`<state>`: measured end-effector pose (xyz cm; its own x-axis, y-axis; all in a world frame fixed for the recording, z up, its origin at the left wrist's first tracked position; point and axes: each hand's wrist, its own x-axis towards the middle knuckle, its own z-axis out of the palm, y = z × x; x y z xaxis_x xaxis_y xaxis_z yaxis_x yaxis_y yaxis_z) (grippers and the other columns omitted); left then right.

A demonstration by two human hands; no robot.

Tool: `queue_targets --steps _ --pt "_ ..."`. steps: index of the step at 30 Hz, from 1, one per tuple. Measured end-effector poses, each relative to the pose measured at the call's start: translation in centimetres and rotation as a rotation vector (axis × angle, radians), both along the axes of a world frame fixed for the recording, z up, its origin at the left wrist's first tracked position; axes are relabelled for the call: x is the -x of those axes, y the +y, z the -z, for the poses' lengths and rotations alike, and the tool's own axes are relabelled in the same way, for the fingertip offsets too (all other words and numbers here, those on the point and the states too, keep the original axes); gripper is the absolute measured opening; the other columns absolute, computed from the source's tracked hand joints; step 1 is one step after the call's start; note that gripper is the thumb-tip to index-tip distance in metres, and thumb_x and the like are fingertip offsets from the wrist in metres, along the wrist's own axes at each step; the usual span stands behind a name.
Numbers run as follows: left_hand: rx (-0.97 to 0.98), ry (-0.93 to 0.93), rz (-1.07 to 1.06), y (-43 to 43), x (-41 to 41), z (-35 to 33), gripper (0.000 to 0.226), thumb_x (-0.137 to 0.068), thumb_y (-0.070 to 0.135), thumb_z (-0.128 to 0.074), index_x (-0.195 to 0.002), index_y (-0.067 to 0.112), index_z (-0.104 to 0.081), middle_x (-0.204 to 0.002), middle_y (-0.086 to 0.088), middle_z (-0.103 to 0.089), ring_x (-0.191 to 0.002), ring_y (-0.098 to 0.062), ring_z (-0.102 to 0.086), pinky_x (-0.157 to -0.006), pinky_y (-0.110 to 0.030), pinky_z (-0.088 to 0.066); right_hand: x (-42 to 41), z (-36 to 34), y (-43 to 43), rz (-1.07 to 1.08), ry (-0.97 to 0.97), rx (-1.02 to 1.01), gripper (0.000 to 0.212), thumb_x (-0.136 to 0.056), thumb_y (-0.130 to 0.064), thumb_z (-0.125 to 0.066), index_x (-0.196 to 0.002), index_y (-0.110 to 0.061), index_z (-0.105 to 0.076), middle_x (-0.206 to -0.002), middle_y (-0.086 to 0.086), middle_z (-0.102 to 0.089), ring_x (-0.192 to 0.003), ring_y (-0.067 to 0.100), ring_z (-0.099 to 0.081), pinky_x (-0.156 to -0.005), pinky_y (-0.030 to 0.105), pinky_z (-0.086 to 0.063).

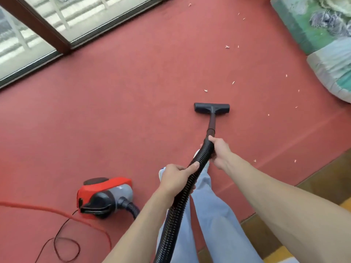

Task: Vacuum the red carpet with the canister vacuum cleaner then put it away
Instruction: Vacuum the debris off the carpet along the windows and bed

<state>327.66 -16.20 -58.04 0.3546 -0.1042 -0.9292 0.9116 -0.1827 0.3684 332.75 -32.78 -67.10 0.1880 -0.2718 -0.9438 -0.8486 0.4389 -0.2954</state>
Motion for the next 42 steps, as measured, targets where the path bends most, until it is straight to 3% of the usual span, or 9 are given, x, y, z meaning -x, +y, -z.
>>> queue_targets --steps 4,13,18,22,25,28,32,36,42 --pt "0.057 0.074 -0.074 -1.6 0.5 3.1 0.061 -0.088 0.042 -0.074 -0.098 -0.018 -0.066 -0.073 -0.018 -0.066 -0.063 -0.028 -0.061 -0.069 -0.041 -0.055 -0.7 3.2 -1.4 -0.097 -0.023 0.024 0.034 -0.093 -0.021 -0.062 -0.118 0.002 -0.06 -0.093 0.016 -0.07 -0.078 0.028 -0.065 -0.082 0.041 -0.054" --pt "0.108 0.089 -0.221 -6.2 -1.9 7.0 0.041 -0.091 0.033 -0.073 -0.1 -0.007 -0.071 -0.07 -0.009 -0.064 -0.064 -0.022 -0.063 -0.075 -0.037 -0.057 -5.1 7.4 -5.3 -0.196 -0.134 0.025 0.035 -0.092 -0.024 -0.061 -0.118 0.0 -0.06 -0.086 0.013 -0.072 -0.071 0.021 -0.064 -0.079 0.038 -0.051" --pt "0.215 0.128 -0.092 -5.9 -2.8 6.6 0.039 -0.089 0.031 -0.074 -0.106 -0.004 -0.071 -0.082 -0.014 -0.07 -0.076 -0.028 -0.066 -0.073 -0.035 -0.055 -4.5 6.0 -7.2 -0.108 -0.151 -0.09 0.026 -0.088 -0.023 -0.06 -0.109 -0.006 -0.062 -0.08 0.013 -0.069 -0.07 0.022 -0.06 -0.072 0.035 -0.048" --pt "0.426 0.132 0.041 -5.1 -4.7 5.1 0.035 -0.082 0.025 -0.078 -0.105 -0.001 -0.071 -0.093 -0.019 -0.066 -0.08 -0.034 -0.066 -0.091 -0.052 -0.056 -3.5 3.6 -9.0 0.005 -0.256 -0.184 0.029 -0.086 -0.026 -0.061 -0.106 -0.005 -0.059 -0.081 0.012 -0.063 -0.061 0.017 -0.06 -0.058 0.026 -0.05" --pt "0.502 0.131 0.113 -4.8 -6.0 4.2 0.038 -0.081 0.022 -0.077 -0.106 -0.005 -0.069 -0.095 -0.02 -0.065 -0.076 -0.03 -0.068 -0.077 -0.042 -0.061 -2.4 2.0 -9.4 0.054 -0.267 -0.201 0.029 -0.086 -0.03 -0.059 -0.104 -0.007 -0.058 -0.078 0.009 -0.063 -0.058 0.015 -0.057 -0.054 0.026 -0.047" --pt "0.501 0.124 0.172 -5.0 -6.5 3.9 0.035 -0.08 0.024 -0.078 -0.104 -0.001 -0.071 -0.095 -0.018 -0.067 -0.076 -0.03 -0.069 -0.079 -0.043 -0.06 -2.0 1.6 -9.1 0.143 -0.258 -0.226 0.03 -0.086 -0.03 -0.059 -0.105 -0.006 -0.054 -0.076 0.009 -0.061 -0.057 0.015 -0.055 -0.053 0.025 -0.047" --pt "0.345 0.073 0.138 -5.3 -6.3 4.9 0.035 -0.081 0.03 -0.075 -0.102 0.002 -0.073 -0.092 -0.017 -0.071 -0.078 -0.03 -0.069 -0.084 -0.046 -0.057 -3.9 2.5 -8.5 0.116 -0.223 -0.244 0.025 -0.089 -0.028 -0.06 -0.102 -0.007 -0.058 -0.079 0.01 -0.063 -0.06 0.017 -0.057 -0.057 0.027 -0.049" --pt "0.192 0.039 -0.016 -6.2 -5.5 6.0 0.025 -0.09 0.024 -0.069 -0.1 0.001 -0.075 -0.093 -0.019 -0.073 -0.07 -0.024 -0.068 -0.071 -0.036 -0.058 -6.1 3.8 -7.6 0.055 -0.185 -0.217 0.022 -0.09 -0.025 -0.059 -0.105 -0.008 -0.058 -0.076 0.01 -0.065 -0.061 0.017 -0.059 -0.065 0.03 -0.047" --pt "0.328 0.057 0.056 -6.1 -7.0 4.5 0.026 -0.089 0.018 -0.07 -0.111 0.004 -0.073 -0.103 -0.02 -0.075 -0.075 -0.022 -0.068 -0.064 -0.028 -0.057 -6.0 2.3 -8.7 0.209 -0.242 -0.271 0.017 -0.094 -0.02 -0.053 -0.105 -0.007 -0.054 -0.079 0.011 -0.058 -0.057 0.016 -0.056 -0.051 0.022 -0.048"
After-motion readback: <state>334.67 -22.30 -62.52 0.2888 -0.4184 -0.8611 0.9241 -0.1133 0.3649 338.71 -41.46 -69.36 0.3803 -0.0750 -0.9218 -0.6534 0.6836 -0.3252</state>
